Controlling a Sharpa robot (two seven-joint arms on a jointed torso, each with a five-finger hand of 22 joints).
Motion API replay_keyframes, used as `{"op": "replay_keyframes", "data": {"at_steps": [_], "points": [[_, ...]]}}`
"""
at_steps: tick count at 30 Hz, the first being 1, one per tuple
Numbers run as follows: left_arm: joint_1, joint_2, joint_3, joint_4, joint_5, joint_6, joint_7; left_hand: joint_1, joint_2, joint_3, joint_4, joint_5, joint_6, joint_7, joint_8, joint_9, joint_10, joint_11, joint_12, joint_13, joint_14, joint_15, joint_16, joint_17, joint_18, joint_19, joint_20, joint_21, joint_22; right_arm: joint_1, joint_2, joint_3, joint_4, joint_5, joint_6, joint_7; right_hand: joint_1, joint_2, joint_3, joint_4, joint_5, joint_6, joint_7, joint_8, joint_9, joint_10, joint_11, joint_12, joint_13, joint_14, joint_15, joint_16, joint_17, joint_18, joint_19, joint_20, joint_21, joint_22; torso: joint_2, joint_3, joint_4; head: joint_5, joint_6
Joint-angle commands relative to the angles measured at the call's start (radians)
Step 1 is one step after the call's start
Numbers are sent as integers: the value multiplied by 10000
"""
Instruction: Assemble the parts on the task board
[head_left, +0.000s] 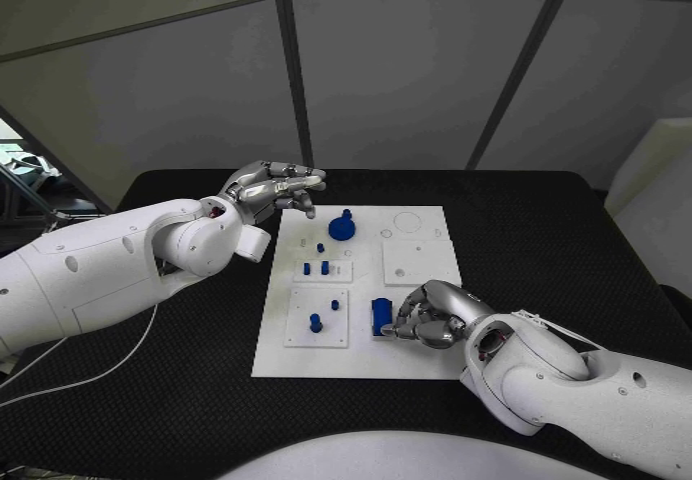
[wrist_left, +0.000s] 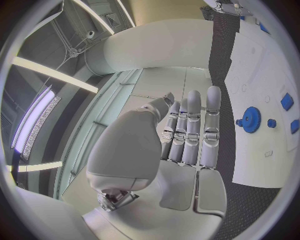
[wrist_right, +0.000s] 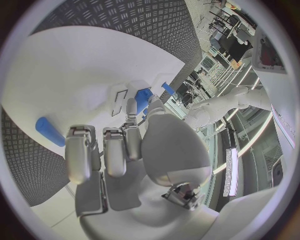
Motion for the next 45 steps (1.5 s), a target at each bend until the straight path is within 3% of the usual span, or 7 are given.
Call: {"op": "replay_keyframes", "data": {"at_steps": [1,12,18,25,27,33,45], "points": [[17,-4,6,13,-9,142,1,-10,72,0,-4,24,-91,11,-37,-8,-67,8,40,-15,-9,54,-48,-15,569,-67,-5,-37,-17,13,37,7,-30,-121,219,-85,187,25,-23,-77,-92,10,-57,36,17,71,-62,-37,1040,933,-59,-10,2132,-183,767,-90,39,2229,-3,5,3,12,-21],[17,-14,5,24,-76,186,-45,27,67,23,-39,27,-101,12,-39,-10,-79,7,42,-17,-14,50,-50,-26,573,-71,-9,-31,-14,13,23,7,25,-226,173,-37,366,-27,-199,-201,-443,23,-47,48,67,89,-56,-7,1073,934,-59,-9,2138,-182,765,-94,34,2227,-8,7,-11,22,-29],[17,-26,5,27,-121,194,-48,27,67,23,-39,27,-101,12,-39,-10,-79,7,42,-17,-14,50,-50,-26,573,-71,-9,-31,-14,13,-200,4,225,-277,23,184,341,-198,-388,-228,-458,0,-27,41,88,63,-38,-59,1046,922,-45,-37,2085,-167,732,-85,-13,2179,-12,14,-14,19,-27],[16,-32,4,18,-134,187,-36,33,60,27,-48,27,-107,15,-41,-11,-85,10,42,-18,-19,51,-53,-30,573,-74,-10,-29,-13,16,-863,31,772,206,-423,1574,344,-226,-676,-181,-419,-921,399,-714,-244,-323,313,-679,662,836,227,-241,1721,-38,420,120,-462,1731,-29,6,-32,-7,3],[15,-26,4,10,-135,185,-30,33,60,27,-48,27,-107,15,-41,-11,-85,10,42,-18,-19,51,-53,-30,573,-74,-10,-29,-13,19,-1177,148,957,300,-570,1857,411,-148,-703,-186,-357,-942,452,-896,-386,-318,364,-647,679,840,281,-239,1728,-37,425,180,-461,1735,-35,8,-31,-48,13],[11,-16,1,-7,-136,174,-5,33,60,27,-48,27,-107,15,-41,-11,-85,10,42,-18,-19,51,-53,-30,573,-74,-10,-29,-13,146,-2098,341,1007,314,-582,2012,612,179,-791,-184,14,-483,473,-1502,-938,-309,377,-697,624,841,308,-249,1723,-40,450,242,-445,1759,-29,-1,-33,-172,65],[6,8,-6,-20,-137,145,41,33,60,27,-48,27,-107,15,-41,-11,-85,10,42,-18,-19,51,-53,-30,573,-74,-10,-29,-13,218,-2799,394,551,-1048,27,804,539,346,-1050,69,926,138,390,-1999,-1396,-204,313,-645,644,853,258,-231,1771,-66,517,207,-366,1848,-14,22,-49,-418,75]]}}
